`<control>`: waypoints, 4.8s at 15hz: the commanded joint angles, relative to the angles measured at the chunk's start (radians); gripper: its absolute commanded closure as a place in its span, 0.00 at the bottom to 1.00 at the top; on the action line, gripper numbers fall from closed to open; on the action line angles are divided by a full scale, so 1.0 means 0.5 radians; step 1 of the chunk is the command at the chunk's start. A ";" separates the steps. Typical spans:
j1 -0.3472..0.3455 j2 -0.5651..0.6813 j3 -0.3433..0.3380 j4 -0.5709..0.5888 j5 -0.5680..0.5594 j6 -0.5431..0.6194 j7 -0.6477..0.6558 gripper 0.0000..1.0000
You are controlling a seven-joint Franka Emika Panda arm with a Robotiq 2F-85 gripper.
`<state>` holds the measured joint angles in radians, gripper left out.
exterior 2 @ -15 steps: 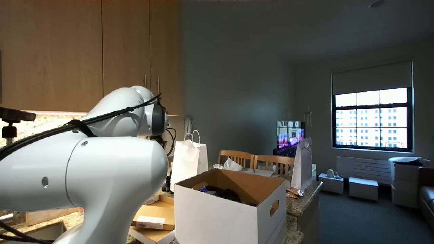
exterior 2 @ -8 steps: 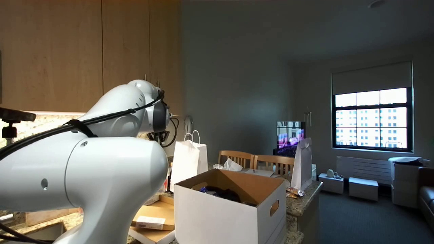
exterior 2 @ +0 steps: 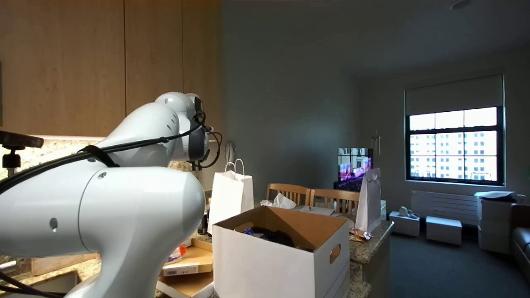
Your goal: Pick the bottle in the box and put it on the table, then put it back in the box
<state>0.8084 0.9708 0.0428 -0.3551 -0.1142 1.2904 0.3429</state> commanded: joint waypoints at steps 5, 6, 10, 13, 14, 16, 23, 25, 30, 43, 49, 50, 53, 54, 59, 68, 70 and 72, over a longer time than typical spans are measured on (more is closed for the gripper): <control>-0.079 -0.013 0.056 -0.067 0.167 -0.038 -0.099 0.83; -0.078 0.000 0.066 -0.076 0.188 -0.042 -0.094 0.52; -0.049 0.087 0.140 -0.046 0.301 -0.103 -0.037 0.44; 0.012 0.155 0.147 -0.056 0.331 -0.173 0.103 0.26; 0.041 0.175 0.135 -0.053 0.322 -0.193 0.167 0.20; 0.106 0.216 0.101 -0.051 0.296 -0.248 0.335 0.07; 0.305 0.357 -0.017 -0.027 0.273 -0.307 1.077 0.00; 0.320 0.379 -0.036 -0.023 0.274 -0.327 1.271 0.00; 0.316 0.425 -0.054 -0.025 0.294 -0.421 1.758 0.00; 0.241 0.492 0.009 -0.075 0.349 -0.476 2.381 0.00; 0.262 0.637 0.096 -0.056 0.419 -0.306 2.249 0.00; 0.272 0.676 0.108 -0.052 0.423 -0.315 2.266 0.00; 0.328 0.775 0.089 -0.036 0.378 -0.356 2.333 0.00; 0.347 0.800 0.074 -0.026 0.361 -0.352 2.342 0.00; 0.403 0.853 0.058 -0.005 0.353 -0.169 2.336 0.00; 0.401 0.940 0.032 0.000 0.300 0.004 2.050 0.00; 0.392 0.954 0.045 0.001 0.309 0.108 1.933 0.00; 0.383 0.966 0.052 0.000 0.320 0.227 1.842 0.00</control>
<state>1.0059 1.4371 0.0595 -0.3716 0.0537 1.3357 1.3458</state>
